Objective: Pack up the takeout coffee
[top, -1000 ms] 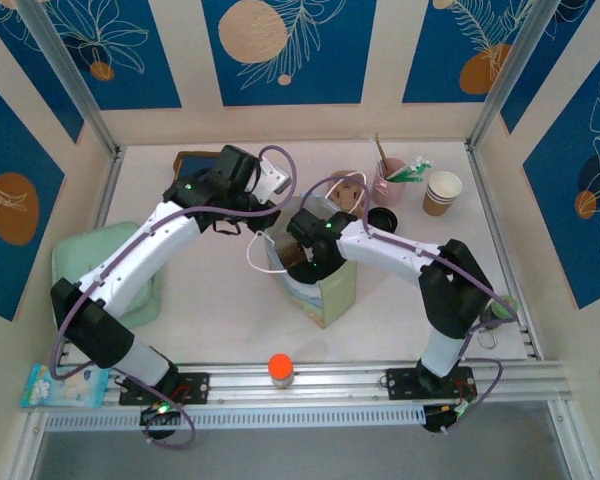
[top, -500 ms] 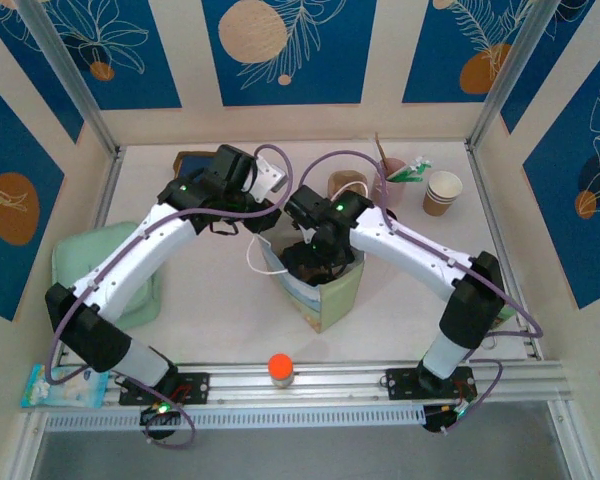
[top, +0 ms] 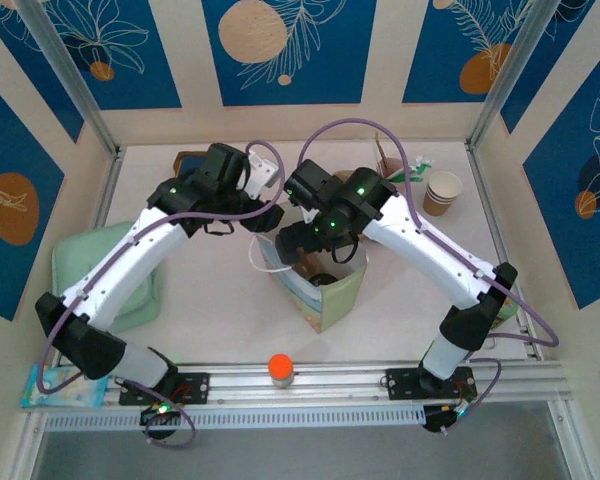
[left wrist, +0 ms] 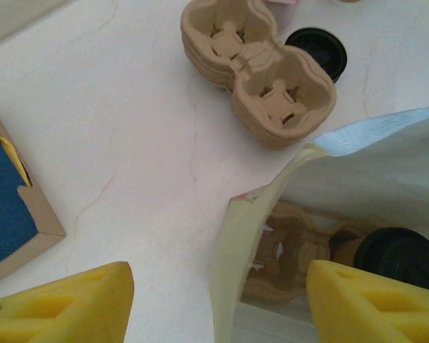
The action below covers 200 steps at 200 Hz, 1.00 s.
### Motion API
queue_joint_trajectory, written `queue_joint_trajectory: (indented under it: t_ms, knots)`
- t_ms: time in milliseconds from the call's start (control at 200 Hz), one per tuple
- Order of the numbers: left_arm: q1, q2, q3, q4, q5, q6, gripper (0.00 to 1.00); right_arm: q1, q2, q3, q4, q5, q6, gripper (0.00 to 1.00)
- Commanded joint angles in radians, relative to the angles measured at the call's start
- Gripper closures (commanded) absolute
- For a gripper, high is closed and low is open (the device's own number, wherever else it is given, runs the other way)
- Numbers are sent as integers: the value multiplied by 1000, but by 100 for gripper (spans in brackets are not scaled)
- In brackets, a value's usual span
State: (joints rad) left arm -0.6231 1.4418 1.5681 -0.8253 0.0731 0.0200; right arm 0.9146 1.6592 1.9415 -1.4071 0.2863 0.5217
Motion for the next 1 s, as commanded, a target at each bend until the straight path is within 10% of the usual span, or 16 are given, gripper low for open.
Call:
queue_joint_trajectory:
  t_ms: [0,515,996]
  knots:
    - [-3,-55,47,18,9,-26,33,11,-8,67,-107,35,9,2]
    - [-3,-188,33,19,44,-84,28,30,-95,239,-222,130,-2,10]
    - [-3,-284,-122,50,94,-167,26,-119,-251,-68,-88,51,-27,26]
